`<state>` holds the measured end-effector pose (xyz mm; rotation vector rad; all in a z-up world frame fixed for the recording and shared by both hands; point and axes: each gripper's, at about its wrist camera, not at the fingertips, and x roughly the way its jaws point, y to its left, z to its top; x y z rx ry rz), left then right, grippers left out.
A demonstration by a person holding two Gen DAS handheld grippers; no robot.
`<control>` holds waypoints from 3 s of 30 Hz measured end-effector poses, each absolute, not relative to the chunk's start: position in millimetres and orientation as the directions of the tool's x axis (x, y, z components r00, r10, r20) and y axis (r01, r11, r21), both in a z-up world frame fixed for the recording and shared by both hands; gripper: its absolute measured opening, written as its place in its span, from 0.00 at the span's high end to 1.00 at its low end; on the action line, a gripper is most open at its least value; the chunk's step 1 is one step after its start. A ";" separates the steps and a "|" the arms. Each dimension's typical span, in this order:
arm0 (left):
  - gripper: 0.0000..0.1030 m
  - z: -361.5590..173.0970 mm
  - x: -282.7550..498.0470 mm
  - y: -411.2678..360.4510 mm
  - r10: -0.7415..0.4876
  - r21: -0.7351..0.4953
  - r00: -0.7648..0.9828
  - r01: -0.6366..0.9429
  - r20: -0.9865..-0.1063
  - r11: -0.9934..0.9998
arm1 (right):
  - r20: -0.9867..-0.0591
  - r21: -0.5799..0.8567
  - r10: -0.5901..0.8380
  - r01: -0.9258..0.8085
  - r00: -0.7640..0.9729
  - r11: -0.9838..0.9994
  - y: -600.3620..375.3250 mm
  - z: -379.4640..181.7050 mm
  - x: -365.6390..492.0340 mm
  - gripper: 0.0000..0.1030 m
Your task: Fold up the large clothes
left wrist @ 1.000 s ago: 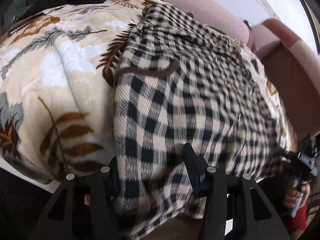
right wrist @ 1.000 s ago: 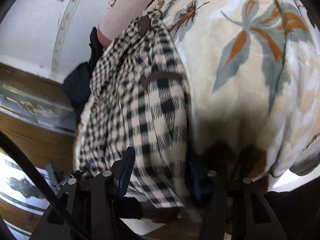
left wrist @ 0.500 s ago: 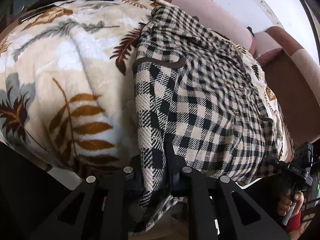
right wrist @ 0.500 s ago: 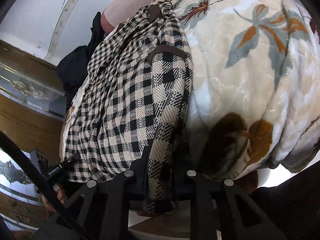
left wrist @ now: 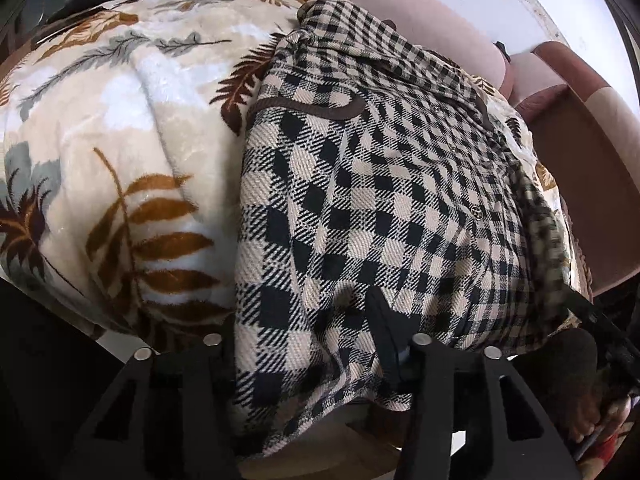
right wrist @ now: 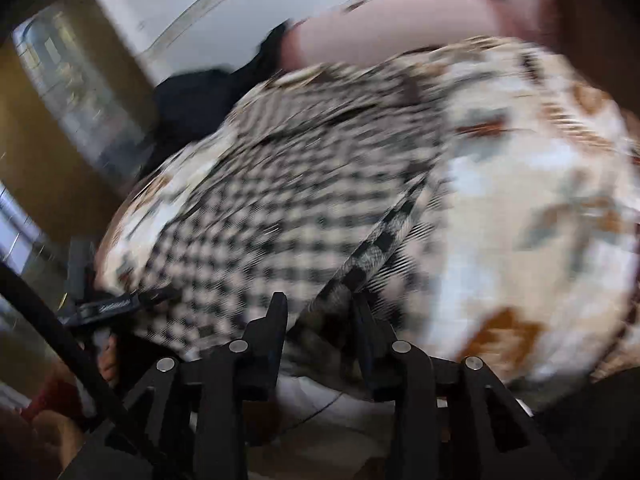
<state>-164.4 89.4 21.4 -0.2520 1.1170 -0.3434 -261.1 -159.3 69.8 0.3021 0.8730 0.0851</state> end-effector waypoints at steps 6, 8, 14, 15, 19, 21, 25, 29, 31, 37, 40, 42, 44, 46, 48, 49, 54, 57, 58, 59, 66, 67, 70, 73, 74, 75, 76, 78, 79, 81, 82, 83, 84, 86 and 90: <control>0.56 16.0 -165.1 100.8 -0.398 -0.384 0.383 0.116 -0.834 0.916 | -0.526 -0.112 -0.402 0.408 0.749 0.906 -146.0 114.4 -281.7 0.46; 0.56 15.8 -163.8 101.7 -0.406 -0.393 0.382 0.116 -0.830 0.912 | -0.590 0.141 -0.085 0.207 0.803 0.968 -155.3 116.2 -274.6 0.44; 0.56 17.4 -163.9 101.4 -0.417 -0.400 0.385 0.127 -0.823 0.908 | -0.661 0.618 0.508 0.016 0.553 0.786 -154.3 21.1 -187.0 0.49; 0.56 17.4 -164.4 101.7 -0.417 -0.400 0.386 0.128 -0.823 0.908 | -0.668 0.625 0.513 0.031 0.539 0.780 -154.3 11.5 -178.4 0.50; 0.56 16.3 -163.7 105.0 -0.426 -0.414 0.383 0.118 -0.820 0.903 | -0.548 0.773 0.656 0.015 0.519 0.634 -158.0 -7.8 -161.7 0.55; 0.56 15.7 -163.2 106.7 -0.431 -0.422 0.380 0.111 -0.818 0.900 | -0.519 0.805 0.714 -0.012 0.471 0.593 -146.2 -11.1 -160.4 0.55; 0.56 15.2 -163.0 107.6 -0.431 -0.421 0.379 0.114 -0.819 0.900 | -0.587 0.768 0.737 -0.058 0.335 0.638 -107.3 -23.3 -180.2 0.83; 0.76 17.9 -166.5 104.5 -0.408 -0.386 0.385 0.138 -0.828 0.912 | -0.692 0.657 0.645 -0.088 0.326 0.749 -99.6 -14.4 -212.5 0.97; 0.80 18.6 -167.9 103.7 -0.412 -0.385 0.381 0.148 -0.828 0.911 | -0.727 0.611 0.587 -0.055 0.356 0.790 -112.9 -6.4 -228.2 0.97; 0.77 17.6 -167.5 104.2 -0.419 -0.395 0.378 0.145 -0.826 0.907 | -0.783 0.476 0.375 0.090 0.497 0.875 -184.8 39.5 -262.1 0.93; 0.57 17.2 -167.1 101.4 -0.436 -0.408 0.368 0.155 -0.821 0.900 | -0.784 0.429 0.229 0.237 0.577 0.872 -241.6 52.1 -264.0 0.37; 0.46 17.3 -168.3 98.7 -0.421 -0.391 0.371 0.157 -0.828 0.907 | -0.784 0.396 0.151 0.298 0.602 0.869 -266.4 53.5 -262.1 0.33; 0.46 15.2 -169.0 97.4 -0.406 -0.375 0.370 0.156 -0.835 0.914 | -0.794 0.376 0.104 0.350 0.599 0.858 -287.9 45.4 -256.8 0.33; 0.46 11.9 -167.0 96.1 -0.406 -0.373 0.352 0.161 -0.843 0.914 | -0.814 0.377 0.105 0.383 0.572 0.843 -293.3 30.6 -246.6 0.33; 0.54 11.5 -167.8 93.0 -0.395 -0.353 0.342 0.179 -0.853 0.918 | -0.831 0.403 0.147 0.399 0.536 0.824 -294.2 13.8 -242.6 0.33; 0.67 11.4 -168.8 91.2 -0.378 -0.333 0.342 0.186 -0.860 0.925 | -0.828 0.399 0.139 0.397 0.544 0.827 -289.3 11.4 -245.2 0.33; 0.90 12.9 -167.7 95.9 -0.397 -0.357 0.329 0.177 -0.857 0.917 | -0.855 0.325 0.111 0.356 0.506 0.876 -264.3 12.0 -248.0 0.54; 0.91 16.9 -167.9 101.7 -0.422 -0.391 0.322 0.161 -0.847 0.906 | -0.849 0.364 0.172 0.316 0.500 0.876 -268.1 9.8 -257.4 0.83; 0.91 19.8 -168.9 105.1 -0.433 -0.405 0.320 0.154 -0.842 0.901 | -0.843 0.380 0.190 0.308 0.503 0.873 -267.7 11.5 -258.3 0.88; 0.91 24.2 -170.5 108.1 -0.442 -0.415 0.322 0.151 -0.838 0.897 | -0.831 0.416 0.228 0.294 0.507 0.861 -268.6 14.1 -259.8 0.89; 0.92 67.3 -159.6 123.5 -0.542 -0.523 0.344 0.156 -0.767 0.838 | -0.700 0.602 0.393 0.196 0.597 0.774 -276.7 57.1 -253.0 0.90; 0.92 74.4 -152.0 123.4 -0.555 -0.534 0.348 0.162 -0.756 0.830 | -0.682 0.617 0.406 0.181 0.608 0.766 -277.6 63.9 -247.3 0.90; 0.92 97.7 -124.1 119.4 -0.559 -0.532 0.384 0.185 -0.735 0.826 | -0.645 0.631 0.416 0.139 0.641 0.763 -279.5 86.5 -224.1 0.90; 0.93 123.2 -92.2 107.3 -0.552 -0.509 0.433 0.223 -0.713 0.831 | -0.626 0.607 0.390 0.108 0.675 0.787 -280.9 105.7 -193.9 0.91; 0.93 130.6 -79.9 102.1 -0.546 -0.498 0.449 0.232 -0.707 0.836 | -0.613 0.609 0.388 0.099 0.689 0.787 -280.8 111.8 -179.9 0.91; 0.93 135.9 -68.9 97.9 -0.543 -0.492 0.459 0.238 -0.703 0.838 | -0.603 0.611 0.386 0.094 0.698 0.786 -281.2 116.0 -170.0 0.91; 0.93 141.8 -53.1 91.1 -0.539 -0.485 0.470 0.243 -0.699 0.840 | -0.596 0.611 0.381 0.092 0.707 0.786 -280.6 118.9 -157.0 0.91; 0.93 149.1 -24.6 79.3 -0.529 -0.473 0.484 0.244 -0.697 0.847 | -0.586 0.605 0.368 0.088 0.722 0.792 -283.7 125.5 -130.8 0.91; 0.93 152.6 -3.2 71.9 -0.517 -0.462 0.495 0.241 -0.698 0.854 | -0.584 0.597 0.356 0.088 0.729 0.798 -284.9 128.1 -117.9 0.91; 0.93 156.8 26.4 61.9 -0.504 -0.450 0.506 0.234 -0.700 0.862 | -0.585 0.573 0.325 0.094 0.743 0.814 -289.9 131.7 -87.1 0.91; 0.93 158.1 46.4 55.0 -0.493 -0.442 0.514 0.229 -0.702 0.867 | -0.586 0.566 0.312 0.101 0.748 0.818 -293.0 132.5 -73.9 0.91; 0.93 158.5 60.7 49.6 -0.481 -0.433 0.522 0.221 -0.705 0.874 | -0.589 0.559 0.295 0.116 0.752 0.821 -298.0 131.1 -56.8 0.91; 0.93 157.8 81.3 42.4 -0.462 -0.417 0.528 0.211 -0.712 0.884 | -0.591 0.553 0.277 0.131 0.757 0.823 -302.9 128.8 -42.9 0.91; 0.93 153.3 111.0 32.4 -0.434 -0.396 0.529 0.192 -0.729 0.898 | -0.602 0.538 0.236 0.170 0.763 0.826 -314.4 120.7 -16.6 0.91; 0.93 131.6 174.5 20.6 -0.394 -0.385 0.509 0.128 -0.766 0.914 | -0.640 0.497 0.142 0.266 0.755 0.826 -339.1 92.5 27.2 0.91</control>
